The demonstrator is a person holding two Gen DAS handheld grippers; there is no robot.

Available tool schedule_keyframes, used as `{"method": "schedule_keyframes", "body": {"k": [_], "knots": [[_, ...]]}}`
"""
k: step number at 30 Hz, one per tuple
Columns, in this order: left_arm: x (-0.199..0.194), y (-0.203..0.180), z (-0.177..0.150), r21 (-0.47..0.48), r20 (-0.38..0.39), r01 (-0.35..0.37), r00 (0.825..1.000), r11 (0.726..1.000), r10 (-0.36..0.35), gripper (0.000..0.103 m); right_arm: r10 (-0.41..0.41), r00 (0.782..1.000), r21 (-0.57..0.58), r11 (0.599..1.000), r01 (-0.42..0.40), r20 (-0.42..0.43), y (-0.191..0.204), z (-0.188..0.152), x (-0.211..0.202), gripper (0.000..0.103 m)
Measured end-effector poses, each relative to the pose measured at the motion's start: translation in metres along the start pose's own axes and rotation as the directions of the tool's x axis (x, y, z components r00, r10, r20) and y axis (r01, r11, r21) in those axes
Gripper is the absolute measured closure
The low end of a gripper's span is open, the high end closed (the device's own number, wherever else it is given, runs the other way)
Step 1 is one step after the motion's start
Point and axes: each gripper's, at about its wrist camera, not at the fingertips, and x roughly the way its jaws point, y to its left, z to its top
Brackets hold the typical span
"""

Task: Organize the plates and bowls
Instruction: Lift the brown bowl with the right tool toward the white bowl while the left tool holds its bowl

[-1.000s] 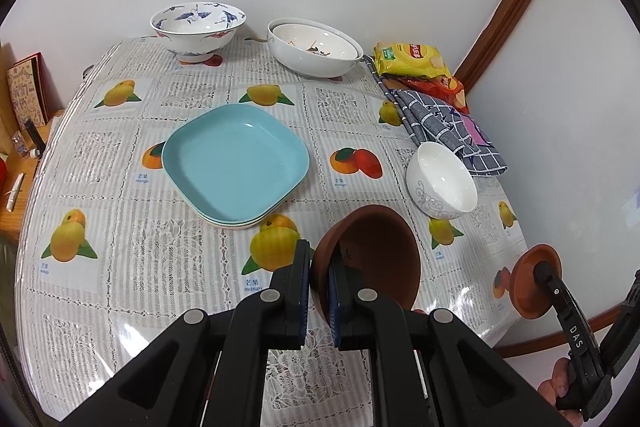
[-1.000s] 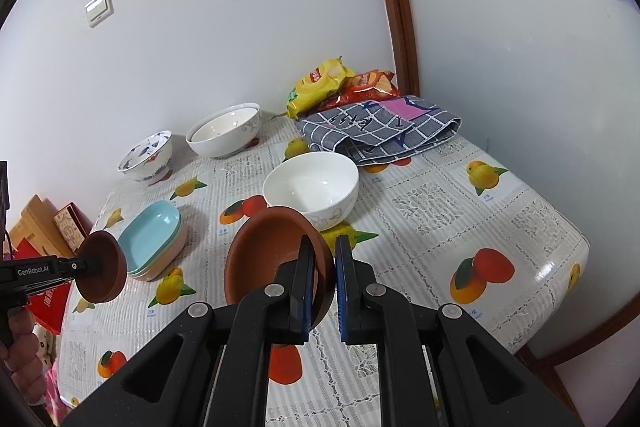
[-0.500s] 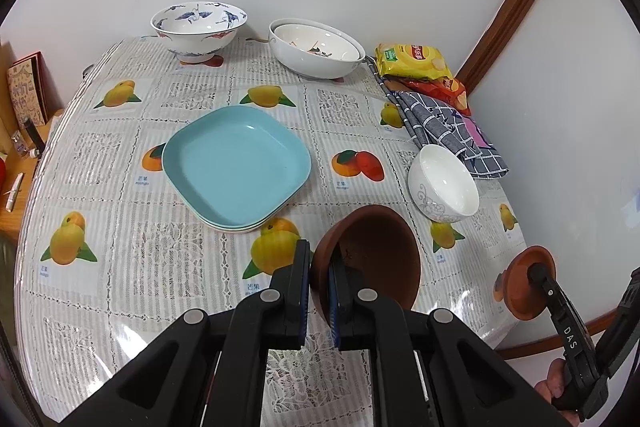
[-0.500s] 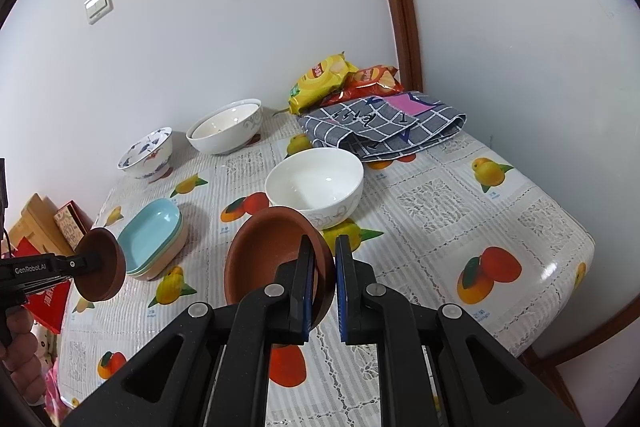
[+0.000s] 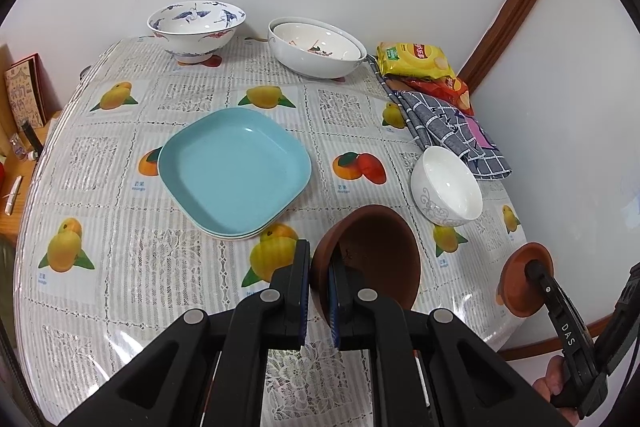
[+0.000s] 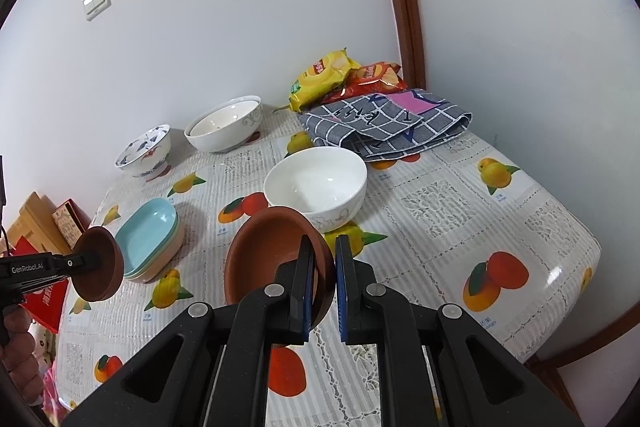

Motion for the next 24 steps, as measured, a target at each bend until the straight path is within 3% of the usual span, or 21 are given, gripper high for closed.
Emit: {"method": "schedule_keyframes", "body": {"k": [24], "knots": [[0.017, -0.005, 0.017, 0.005, -0.01, -0.002, 1.0, 1.0, 0.002, 0.095, 0.005, 1.0, -0.027, 1.0, -0.005, 0.002, 0.005, 0.023, 0.026, 0.093]]}}
